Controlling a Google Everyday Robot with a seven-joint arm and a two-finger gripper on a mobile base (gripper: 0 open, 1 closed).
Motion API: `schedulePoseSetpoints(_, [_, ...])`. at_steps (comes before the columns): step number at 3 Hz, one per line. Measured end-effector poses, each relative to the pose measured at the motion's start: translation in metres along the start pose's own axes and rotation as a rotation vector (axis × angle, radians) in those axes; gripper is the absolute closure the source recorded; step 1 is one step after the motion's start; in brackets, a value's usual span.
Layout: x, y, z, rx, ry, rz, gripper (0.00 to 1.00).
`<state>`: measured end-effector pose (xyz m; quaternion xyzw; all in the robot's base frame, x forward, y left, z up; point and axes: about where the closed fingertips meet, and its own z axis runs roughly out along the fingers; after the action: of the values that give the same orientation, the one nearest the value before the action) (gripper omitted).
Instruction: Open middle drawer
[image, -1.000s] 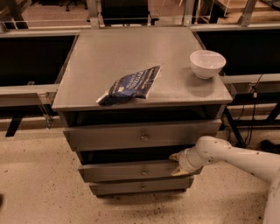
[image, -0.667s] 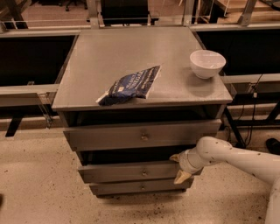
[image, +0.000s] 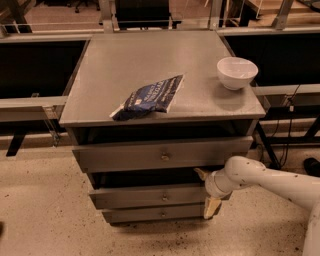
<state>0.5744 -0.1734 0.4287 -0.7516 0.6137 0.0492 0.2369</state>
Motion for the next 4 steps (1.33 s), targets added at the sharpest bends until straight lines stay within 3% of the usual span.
schedulePoseSetpoints(1, [0.0, 0.0, 0.0, 0.0, 0.0, 0.0, 0.0])
schedulePoseSetpoints(2, [0.002, 0.009, 0.002, -0.054, 0.035, 0.029, 0.02])
schedulePoseSetpoints(4, [0.002, 0.03, -0.012, -0.11, 0.127, 0.09, 0.43])
